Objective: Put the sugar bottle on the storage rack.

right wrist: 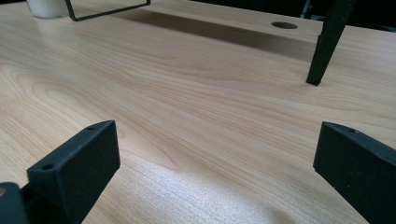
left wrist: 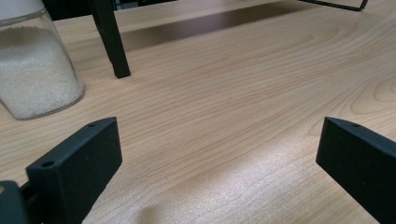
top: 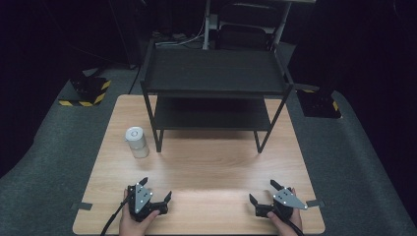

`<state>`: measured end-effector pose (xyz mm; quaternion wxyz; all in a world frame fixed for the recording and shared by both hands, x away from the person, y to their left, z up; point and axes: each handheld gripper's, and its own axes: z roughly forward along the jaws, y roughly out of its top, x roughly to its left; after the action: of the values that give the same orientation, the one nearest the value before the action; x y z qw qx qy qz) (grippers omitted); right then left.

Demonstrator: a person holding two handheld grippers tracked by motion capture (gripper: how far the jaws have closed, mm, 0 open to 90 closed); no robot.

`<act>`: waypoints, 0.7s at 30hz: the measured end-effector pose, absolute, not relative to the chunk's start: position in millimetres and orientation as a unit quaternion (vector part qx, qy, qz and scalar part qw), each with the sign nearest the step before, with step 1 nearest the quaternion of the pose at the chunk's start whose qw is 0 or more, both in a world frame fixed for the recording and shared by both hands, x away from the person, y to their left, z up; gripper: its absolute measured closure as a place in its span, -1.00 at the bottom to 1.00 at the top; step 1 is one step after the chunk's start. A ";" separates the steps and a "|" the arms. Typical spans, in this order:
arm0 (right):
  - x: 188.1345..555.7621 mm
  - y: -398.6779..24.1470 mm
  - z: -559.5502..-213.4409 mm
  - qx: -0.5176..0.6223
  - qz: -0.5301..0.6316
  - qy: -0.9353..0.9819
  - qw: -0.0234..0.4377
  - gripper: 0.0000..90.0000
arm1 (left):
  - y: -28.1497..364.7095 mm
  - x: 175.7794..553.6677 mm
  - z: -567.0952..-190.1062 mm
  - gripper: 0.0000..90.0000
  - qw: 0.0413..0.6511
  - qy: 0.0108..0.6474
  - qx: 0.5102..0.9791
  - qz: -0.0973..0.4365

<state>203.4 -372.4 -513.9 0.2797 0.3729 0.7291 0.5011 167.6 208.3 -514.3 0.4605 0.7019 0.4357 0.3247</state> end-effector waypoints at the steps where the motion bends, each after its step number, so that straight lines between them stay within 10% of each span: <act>1: 203.4 -372.4 -513.9 0.373 0.501 0.729 0.280 -1.00 | 208.3 167.6 -514.3 -0.99 0.461 0.436 0.702 0.325; 21: 202.1 -374.4 -516.5 0.367 0.508 0.726 0.282 -1.00 | 209.5 162.5 -517.5 -0.99 0.473 0.429 0.694 0.333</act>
<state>202.1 -374.4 -516.5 0.2822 0.3675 0.7262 0.5079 162.5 209.5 -517.5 0.4728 0.6937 0.4294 0.3330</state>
